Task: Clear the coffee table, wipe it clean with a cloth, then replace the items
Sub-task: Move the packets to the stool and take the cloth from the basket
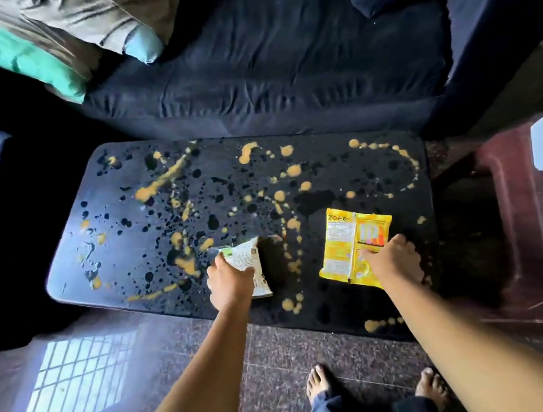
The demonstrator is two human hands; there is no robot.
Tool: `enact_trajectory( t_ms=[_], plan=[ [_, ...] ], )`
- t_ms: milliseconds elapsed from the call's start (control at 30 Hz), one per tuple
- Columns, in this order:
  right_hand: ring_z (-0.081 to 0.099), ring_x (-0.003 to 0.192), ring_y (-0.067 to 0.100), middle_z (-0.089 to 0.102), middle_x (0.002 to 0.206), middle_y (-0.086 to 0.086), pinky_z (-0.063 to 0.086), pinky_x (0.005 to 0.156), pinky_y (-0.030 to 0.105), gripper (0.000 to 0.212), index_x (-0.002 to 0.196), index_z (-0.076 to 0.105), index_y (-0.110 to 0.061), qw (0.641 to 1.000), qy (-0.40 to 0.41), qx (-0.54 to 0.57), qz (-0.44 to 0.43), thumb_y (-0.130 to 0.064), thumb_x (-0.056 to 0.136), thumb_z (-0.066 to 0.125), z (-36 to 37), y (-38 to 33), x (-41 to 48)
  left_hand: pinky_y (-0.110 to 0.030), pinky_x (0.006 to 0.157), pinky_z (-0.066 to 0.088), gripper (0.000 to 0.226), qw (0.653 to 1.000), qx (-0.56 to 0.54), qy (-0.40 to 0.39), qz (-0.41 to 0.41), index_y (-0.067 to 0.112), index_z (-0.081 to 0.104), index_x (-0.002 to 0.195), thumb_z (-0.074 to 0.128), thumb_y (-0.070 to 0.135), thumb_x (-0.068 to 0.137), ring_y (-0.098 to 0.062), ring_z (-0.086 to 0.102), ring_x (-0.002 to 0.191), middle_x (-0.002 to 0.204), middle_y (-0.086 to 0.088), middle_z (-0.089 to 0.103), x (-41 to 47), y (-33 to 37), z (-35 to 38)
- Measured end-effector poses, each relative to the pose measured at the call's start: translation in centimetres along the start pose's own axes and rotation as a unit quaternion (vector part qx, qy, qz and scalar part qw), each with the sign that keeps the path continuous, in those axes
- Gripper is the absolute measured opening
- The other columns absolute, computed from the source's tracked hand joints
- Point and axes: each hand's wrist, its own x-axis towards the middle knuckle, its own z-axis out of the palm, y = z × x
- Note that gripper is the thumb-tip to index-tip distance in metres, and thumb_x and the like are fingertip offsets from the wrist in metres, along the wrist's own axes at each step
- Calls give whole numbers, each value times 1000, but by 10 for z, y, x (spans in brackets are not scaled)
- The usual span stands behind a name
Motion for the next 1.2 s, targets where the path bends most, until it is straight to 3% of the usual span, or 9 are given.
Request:
enact_trajectory(
  t_ms=[200,433,567,733,833,967,1067,1200],
  plan=[
    [49,117,33,54,128,15,40,90,42,70,121,47,-6,998,36,-47,32,-53,76,71,10,-14,1,-44,94,42,70,1000,1,-24,-1,9,43,127,78,37,73,-33,48,121,127,-13,52,22,-12,5],
    [56,107,29,65,110,8,34,91,38,46,104,59,-12,998,-2,12,69,-42,74,77,3,-23,-1,-41,80,54,57,997,-35,-73,-9,10,64,100,84,44,59,-29,64,94,102,-9,68,37,-22,10],
    [61,91,25,67,99,5,50,82,34,27,93,60,-15,987,-57,139,62,-28,74,75,-1,-24,-2,-43,90,44,63,999,-12,-28,16,11,56,104,84,46,61,-32,52,111,111,-11,56,25,-16,5],
    [54,83,21,59,101,6,45,73,31,28,105,54,-9,966,-97,241,4,-15,80,66,-21,-25,-16,-32,73,41,51,991,-127,-30,42,10,45,109,79,23,72,-28,55,86,95,-8,59,-6,-11,1],
    [55,87,24,58,102,5,44,72,31,35,115,50,-9,970,-77,226,-50,-13,82,64,-45,-19,-26,-31,70,41,53,980,-169,-17,102,15,40,106,81,20,72,-26,57,83,94,-5,59,-27,-2,-5],
    [60,90,26,57,95,1,51,79,37,37,113,48,-13,968,-34,224,-107,-12,80,66,-97,10,-34,-31,75,49,62,955,-218,-35,197,17,50,117,85,22,67,-18,61,88,101,5,63,-70,31,-4],
    [60,88,22,60,94,-2,50,76,33,37,113,55,-19,964,-12,221,-148,-13,78,67,-146,32,-37,-22,63,45,43,932,-237,-77,262,20,57,100,85,21,67,-12,63,81,88,9,66,-114,74,-2],
    [62,84,24,64,86,-3,51,76,33,24,101,64,-17,956,62,221,-183,-11,78,65,-231,89,-32,-15,60,45,37,888,-298,-131,325,21,59,93,85,22,67,5,61,67,83,13,68,-192,143,16]
  ],
)
